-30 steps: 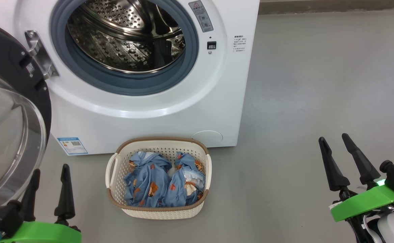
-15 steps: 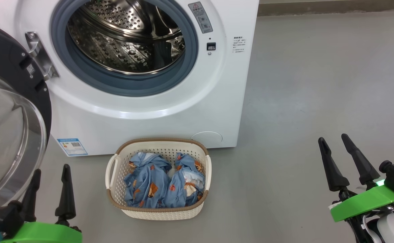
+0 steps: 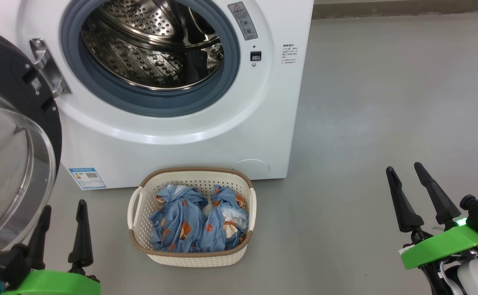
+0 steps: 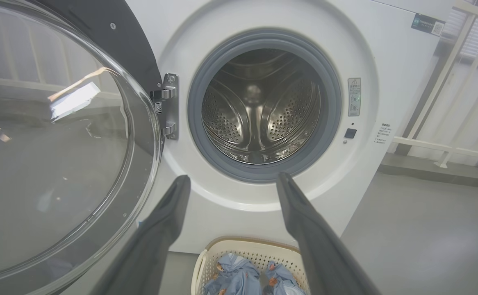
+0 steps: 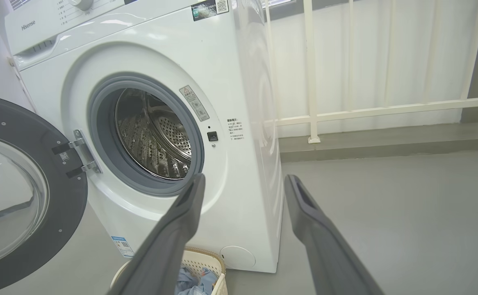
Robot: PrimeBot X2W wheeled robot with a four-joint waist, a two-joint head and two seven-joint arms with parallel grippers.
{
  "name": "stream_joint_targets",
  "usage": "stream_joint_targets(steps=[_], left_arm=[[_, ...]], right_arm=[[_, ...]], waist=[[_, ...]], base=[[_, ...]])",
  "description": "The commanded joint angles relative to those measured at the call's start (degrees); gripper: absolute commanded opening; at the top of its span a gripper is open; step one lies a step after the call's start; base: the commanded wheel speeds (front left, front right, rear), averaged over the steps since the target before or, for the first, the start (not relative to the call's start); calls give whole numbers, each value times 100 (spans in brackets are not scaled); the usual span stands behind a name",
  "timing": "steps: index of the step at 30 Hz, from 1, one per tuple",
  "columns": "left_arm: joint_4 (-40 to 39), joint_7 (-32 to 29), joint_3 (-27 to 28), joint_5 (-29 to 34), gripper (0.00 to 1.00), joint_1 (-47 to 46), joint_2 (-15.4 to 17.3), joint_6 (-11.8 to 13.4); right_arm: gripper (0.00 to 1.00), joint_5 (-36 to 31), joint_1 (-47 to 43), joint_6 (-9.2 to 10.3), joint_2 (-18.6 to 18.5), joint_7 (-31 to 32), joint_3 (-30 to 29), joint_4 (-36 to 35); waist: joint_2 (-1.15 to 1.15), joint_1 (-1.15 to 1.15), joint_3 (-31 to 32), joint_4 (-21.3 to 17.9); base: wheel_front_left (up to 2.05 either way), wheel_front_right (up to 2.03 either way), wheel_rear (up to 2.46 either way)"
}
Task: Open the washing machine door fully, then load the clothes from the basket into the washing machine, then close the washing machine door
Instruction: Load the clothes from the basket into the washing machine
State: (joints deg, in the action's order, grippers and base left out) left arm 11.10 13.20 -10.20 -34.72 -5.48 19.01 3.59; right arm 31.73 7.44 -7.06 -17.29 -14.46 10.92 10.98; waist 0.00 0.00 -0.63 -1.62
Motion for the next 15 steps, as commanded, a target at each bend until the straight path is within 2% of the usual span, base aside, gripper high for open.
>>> stream_joint_targets(steps=[1, 9, 15], left_arm=[[-109, 57, 206, 5, 100, -117, 203, 39], [-97, 38, 177, -24, 100, -133, 213, 44], [-92, 41, 158, -38, 100, -140, 222, 45]], right_arm=[[100, -20, 24, -43, -82, -54, 77, -135], [100, -11, 28, -43, -90, -54, 76, -153], [100, -1, 30, -43, -99, -54, 88, -152]], waist=[[0, 0, -5, 5], [0, 0, -26, 27], [0, 0, -30, 34]], base=[[0, 0, 0], [11, -11, 0], [90, -90, 0]])
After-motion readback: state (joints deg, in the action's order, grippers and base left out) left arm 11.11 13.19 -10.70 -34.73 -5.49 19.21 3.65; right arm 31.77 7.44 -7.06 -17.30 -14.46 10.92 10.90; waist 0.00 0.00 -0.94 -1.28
